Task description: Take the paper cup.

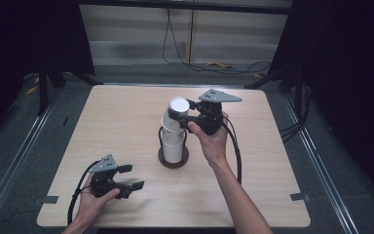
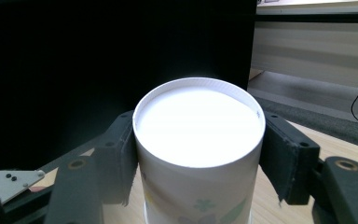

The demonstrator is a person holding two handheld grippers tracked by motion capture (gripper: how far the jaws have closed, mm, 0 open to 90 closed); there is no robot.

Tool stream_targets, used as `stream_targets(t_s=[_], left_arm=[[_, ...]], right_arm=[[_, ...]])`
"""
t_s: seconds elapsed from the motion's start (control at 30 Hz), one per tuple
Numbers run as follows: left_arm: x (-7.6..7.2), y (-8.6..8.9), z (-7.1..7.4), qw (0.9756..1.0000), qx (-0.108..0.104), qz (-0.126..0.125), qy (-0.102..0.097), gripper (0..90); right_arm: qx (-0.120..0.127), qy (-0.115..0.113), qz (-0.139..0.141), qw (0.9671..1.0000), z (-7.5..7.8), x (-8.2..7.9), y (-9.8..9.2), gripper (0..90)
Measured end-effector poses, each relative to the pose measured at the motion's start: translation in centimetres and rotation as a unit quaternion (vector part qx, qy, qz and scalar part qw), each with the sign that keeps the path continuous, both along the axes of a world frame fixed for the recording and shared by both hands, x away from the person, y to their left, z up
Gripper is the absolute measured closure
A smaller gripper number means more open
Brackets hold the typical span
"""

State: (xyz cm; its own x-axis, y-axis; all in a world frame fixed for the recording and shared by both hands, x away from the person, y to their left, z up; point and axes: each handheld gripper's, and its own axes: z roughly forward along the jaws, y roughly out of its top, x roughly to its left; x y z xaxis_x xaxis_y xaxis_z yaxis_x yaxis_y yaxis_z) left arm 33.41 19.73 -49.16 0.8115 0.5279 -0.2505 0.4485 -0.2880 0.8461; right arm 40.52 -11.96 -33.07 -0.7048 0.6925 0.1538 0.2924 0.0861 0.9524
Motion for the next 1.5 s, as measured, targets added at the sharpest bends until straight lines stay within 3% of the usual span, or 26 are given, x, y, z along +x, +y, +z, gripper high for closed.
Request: stream_targets(t_s=[0.73, 1.03, 1.23, 1.4, 1.5], left_arm=[[-0.1, -0.2, 0.4, 1.0000, -0.002, -0.002, -0.006, 16.0], [0.3, -0.7, 1.7, 0.9996, -0.023, 0.005, -0.015, 15.8], [0.5, -1.0, 2.1, 0.9996, -0.019, 0.006, -0.018, 15.8], [0.9, -1.5, 2.6, 0.9995, -0.021, -0.007, -0.025, 15.8], [1.2, -1.9, 2.7, 0.9995, -0.009, -0.014, -0.027, 15.8]], right_arm=[[0.038, -0.006, 0.004, 0.9993, 1.0, -0.9, -1.9, 34.9], [0.034, -0.007, -0.007, 0.9994, 1.6, -2.0, -4.0, 35.0], [0.025, 0.001, -0.016, 0.9996, 1.3, -2.9, -5.3, 35.0], [0.023, 0.010, -0.017, 0.9996, 0.6, -3.5, -6.3, 35.1], [0.021, 0.016, -0.016, 0.9995, 0.1, -3.9, -6.5, 35.1]])
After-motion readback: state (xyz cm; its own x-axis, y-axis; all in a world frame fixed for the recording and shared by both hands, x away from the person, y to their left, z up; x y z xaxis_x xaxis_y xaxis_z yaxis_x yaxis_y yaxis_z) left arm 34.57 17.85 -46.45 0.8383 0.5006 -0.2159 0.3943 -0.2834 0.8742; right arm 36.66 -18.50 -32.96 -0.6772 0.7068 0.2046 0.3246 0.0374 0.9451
